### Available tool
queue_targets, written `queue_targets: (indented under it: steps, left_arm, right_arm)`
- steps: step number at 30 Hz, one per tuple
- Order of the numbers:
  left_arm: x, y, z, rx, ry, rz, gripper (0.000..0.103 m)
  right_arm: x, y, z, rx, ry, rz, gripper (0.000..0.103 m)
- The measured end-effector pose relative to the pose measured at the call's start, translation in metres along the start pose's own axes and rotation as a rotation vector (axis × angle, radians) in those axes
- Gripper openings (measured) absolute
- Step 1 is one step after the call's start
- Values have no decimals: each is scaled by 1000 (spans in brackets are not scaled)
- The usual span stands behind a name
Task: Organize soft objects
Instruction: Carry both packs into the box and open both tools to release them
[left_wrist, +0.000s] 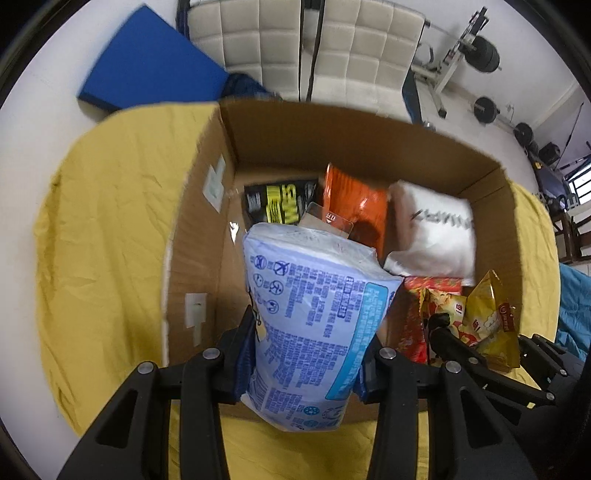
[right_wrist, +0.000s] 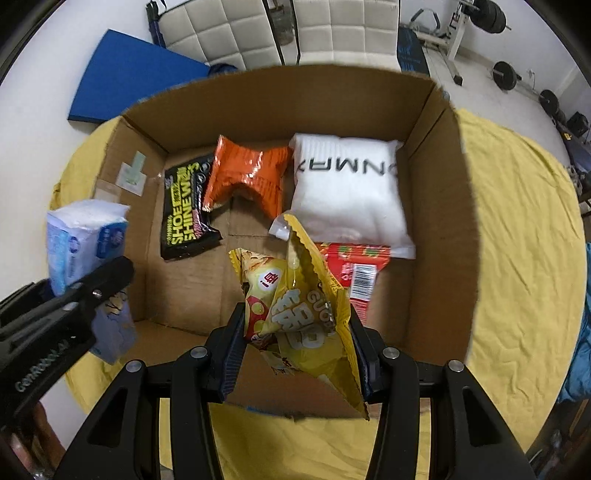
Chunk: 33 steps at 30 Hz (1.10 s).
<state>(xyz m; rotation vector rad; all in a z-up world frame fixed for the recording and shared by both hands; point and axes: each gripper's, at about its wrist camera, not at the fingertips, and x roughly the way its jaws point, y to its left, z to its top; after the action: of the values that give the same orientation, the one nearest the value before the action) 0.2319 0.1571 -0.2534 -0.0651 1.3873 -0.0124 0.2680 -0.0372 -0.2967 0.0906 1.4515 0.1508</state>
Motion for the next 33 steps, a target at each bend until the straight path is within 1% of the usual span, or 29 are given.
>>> queue_targets:
  steps: [2,4,6,8,14,16,19,21,22,25,26,27,28,29,30,31,32,33]
  left_arm:
    - [16,4,2,-2,34,-3,40]
    - [26,6,2,-14,60,-29,41]
    - [38,8,3,-13,88,-39,42]
    - [46,9,3,-15,106,-43,42]
    - [66,13,6,0,156,-58,46]
    - [68,15,7,-2,158,-55,51]
    - [72,17,6,-8,168,-65,53]
    - [73,23,8,-23,180,-78,56]
    - [74,25,7,-29,184,-76,57]
    - [74,30,5,-33,185,-63,58]
    - [73,33,5,-31,183,-56,59]
    - [71,33,3,-25,179,-53,65]
    - [69,33,3,-19,174,-47,68]
    - [66,32,4,-13,170,-41,69]
    - [63,30,5,-9,165,-39,73]
    - [61,28,5,-6,157,-39,78]
    - [58,26,5,-3,150,-38,81]
    - [55,24,5,1,142,-39,89]
  right_arm:
    - [11,3,2,-4,16,-1,52]
    - [22,5,3,2,33,-1,52]
    - [33,7,4,-1,49,-9,52]
    - [42,8,5,-3,61,-11,52]
    - [59,11,6,-13,80,-19,53]
    - [63,13,7,-22,83,-29,54]
    - [68,18,9,-38,89,-40,55]
    - [69,19,9,-40,94,-34,59]
    - [71,22,8,-38,96,-33,61]
    - [69,24,8,-39,93,-39,61]
    - [68,24,8,-39,91,-38,61]
    - [66,24,7,-38,90,-40,62]
    - [65,24,8,-38,89,-44,62]
    - [63,24,8,-37,88,-50,63]
    - [62,23,7,-32,87,-55,67]
    - [60,23,7,-28,83,-60,75]
    - [57,21,7,-26,75,-68,78]
    - [55,20,7,-23,67,-75,80]
